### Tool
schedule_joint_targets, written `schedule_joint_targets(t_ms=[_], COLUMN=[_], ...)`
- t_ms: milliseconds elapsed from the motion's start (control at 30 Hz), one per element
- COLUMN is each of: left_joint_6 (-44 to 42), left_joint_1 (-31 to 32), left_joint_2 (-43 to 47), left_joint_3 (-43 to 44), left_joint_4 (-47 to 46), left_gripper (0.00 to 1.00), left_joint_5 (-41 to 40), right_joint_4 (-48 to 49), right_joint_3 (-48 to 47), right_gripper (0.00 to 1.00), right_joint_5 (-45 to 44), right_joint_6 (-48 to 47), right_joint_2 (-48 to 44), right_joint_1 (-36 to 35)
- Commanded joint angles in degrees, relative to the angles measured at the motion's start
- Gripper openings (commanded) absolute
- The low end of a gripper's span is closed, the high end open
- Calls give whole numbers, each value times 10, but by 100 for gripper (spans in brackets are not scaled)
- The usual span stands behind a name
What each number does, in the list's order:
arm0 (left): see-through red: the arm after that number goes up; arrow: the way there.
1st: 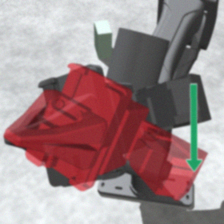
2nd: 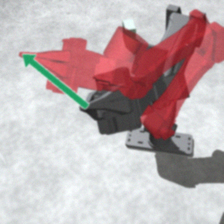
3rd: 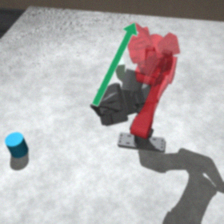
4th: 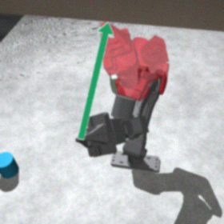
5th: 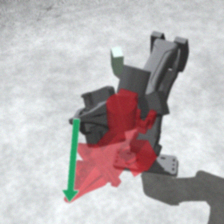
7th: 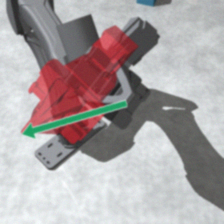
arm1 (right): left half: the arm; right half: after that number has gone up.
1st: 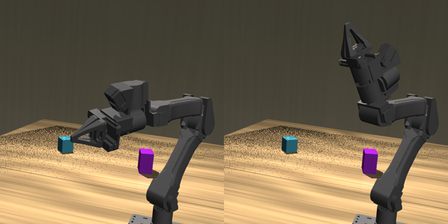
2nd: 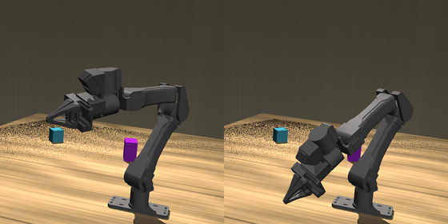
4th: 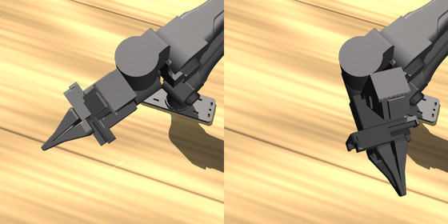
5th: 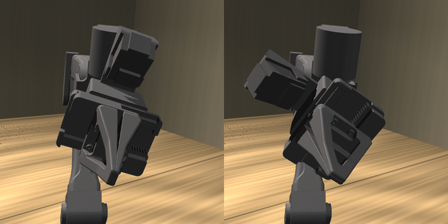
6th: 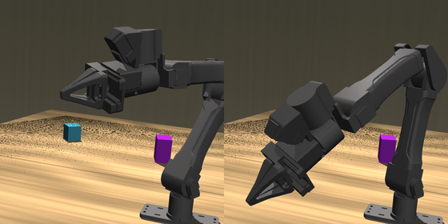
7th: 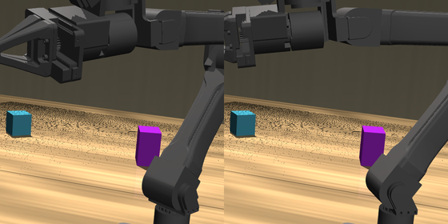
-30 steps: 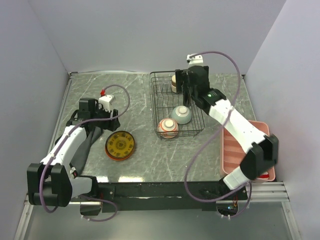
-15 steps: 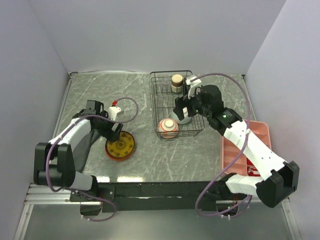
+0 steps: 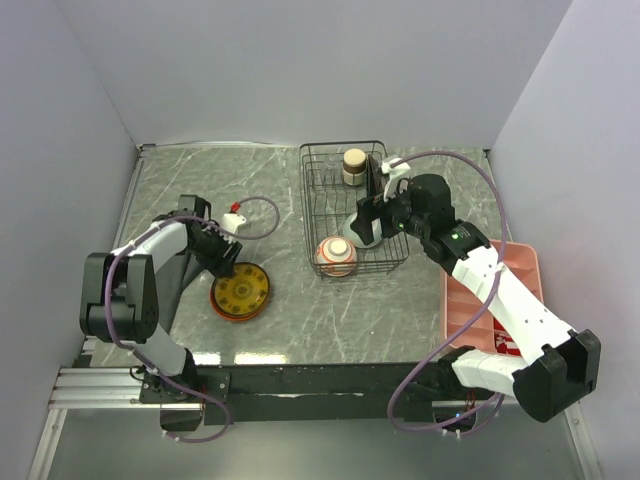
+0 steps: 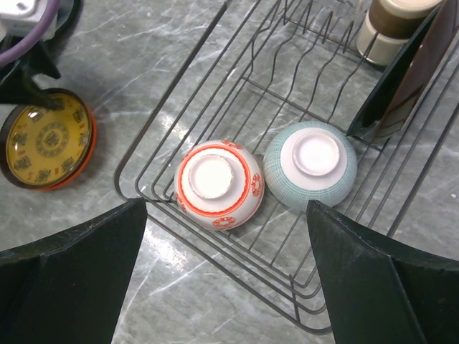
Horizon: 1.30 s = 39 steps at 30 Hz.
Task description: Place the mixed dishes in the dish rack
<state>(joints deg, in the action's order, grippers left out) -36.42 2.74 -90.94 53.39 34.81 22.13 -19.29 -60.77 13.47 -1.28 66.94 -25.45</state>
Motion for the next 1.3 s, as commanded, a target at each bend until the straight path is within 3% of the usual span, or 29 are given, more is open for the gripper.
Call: schedule_joint_targets(t_ms=[0, 200, 567, 700, 733, 800, 867, 1067, 1267], left_joint_6=[-23, -44, -41, -55, -64, -70, -78, -69, -38], left_joint_1=[-3, -3, -3, -2, -2, -2, -2, -2, -2], left_joint_2=[-37, -38, 134, 173, 179, 198, 216, 264, 319], left_joint_3=[43, 58, 60, 38, 32, 16, -1, -16, 14], left_joint_4=[-23, 11, 67, 64, 62, 48, 40, 25, 47], left_gripper=[46, 1, 1, 1, 1, 1, 1, 1, 1], left_joint_5=[-5, 54, 121, 143, 146, 148, 153, 178, 206], right_joint_4=[37, 46, 58, 36, 11, -11, -22, -15, -93], right_joint_3=[5, 5, 8, -21, -39, -58, -87, -181, -294], right_gripper=[100, 100, 100, 100, 100, 100, 93, 78, 79], right_joint_5=[26, 25, 50, 125, 201, 272, 338, 403, 440], right_joint_6=[12, 12, 29, -13, -54, -100, -143, -195, -271], right_joint_2=[-8, 5, 28, 56, 65, 101, 145, 268, 370], right_joint_1=[8, 8, 8, 7, 7, 6, -3, -49, -106])
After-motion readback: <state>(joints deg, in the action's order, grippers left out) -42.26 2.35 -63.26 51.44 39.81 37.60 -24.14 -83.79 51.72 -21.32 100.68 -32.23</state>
